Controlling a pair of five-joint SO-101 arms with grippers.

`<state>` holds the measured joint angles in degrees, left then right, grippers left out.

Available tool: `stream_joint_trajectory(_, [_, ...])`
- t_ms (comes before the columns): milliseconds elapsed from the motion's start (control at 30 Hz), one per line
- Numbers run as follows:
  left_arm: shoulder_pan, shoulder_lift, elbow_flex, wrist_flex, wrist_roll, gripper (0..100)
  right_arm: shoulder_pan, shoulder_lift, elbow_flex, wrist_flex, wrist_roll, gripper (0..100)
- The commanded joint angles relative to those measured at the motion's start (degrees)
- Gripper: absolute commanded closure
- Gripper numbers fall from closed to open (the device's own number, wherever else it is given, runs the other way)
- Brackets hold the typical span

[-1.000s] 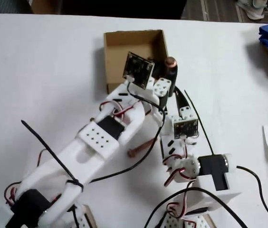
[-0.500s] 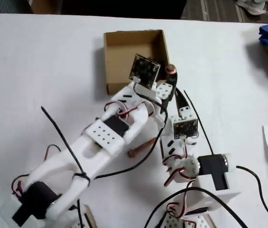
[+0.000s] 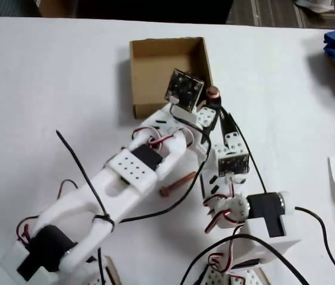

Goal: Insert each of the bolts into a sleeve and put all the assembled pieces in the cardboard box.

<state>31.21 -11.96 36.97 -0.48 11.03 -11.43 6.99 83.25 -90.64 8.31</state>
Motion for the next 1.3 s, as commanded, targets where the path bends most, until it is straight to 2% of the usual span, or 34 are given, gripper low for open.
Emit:
stream_joint_trajectory(0, [0.09,-0.26,-2.68,0.35,0.26,98,0.66,-0.22,-1.32,-1.98,0.53,97.8])
stream_joint_trajectory(400, [-0.44,-0.18,-2.68,2.73,0.26,96,0.57,-0.22,-1.32,-1.63,0.53,97.8])
stream_joint_trajectory(600, [-1.58,-0.26,-2.86,6.15,0.62,79,0.48,-0.22,-1.32,-1.63,0.53,97.8])
stream_joint_trajectory(667, [-1.49,-0.26,-2.77,7.21,0.62,76,0.48,-0.22,-1.32,-1.63,0.53,97.8])
stream_joint_trajectory(967, [-1.67,-0.97,-6.2,6.95,0.35,76,0.4,-0.13,-1.32,-1.54,0.53,97.8])
stream_joint_trajectory(1133, [-1.67,-7.03,-9.8,7.21,0.35,76,0.4,-0.22,-1.49,1.19,0.53,97.8])
stream_joint_trajectory(1267, [-6.07,-12.57,-9.63,11.69,0.53,76,0.31,-1.19,-1.76,4.62,0.62,97.8])
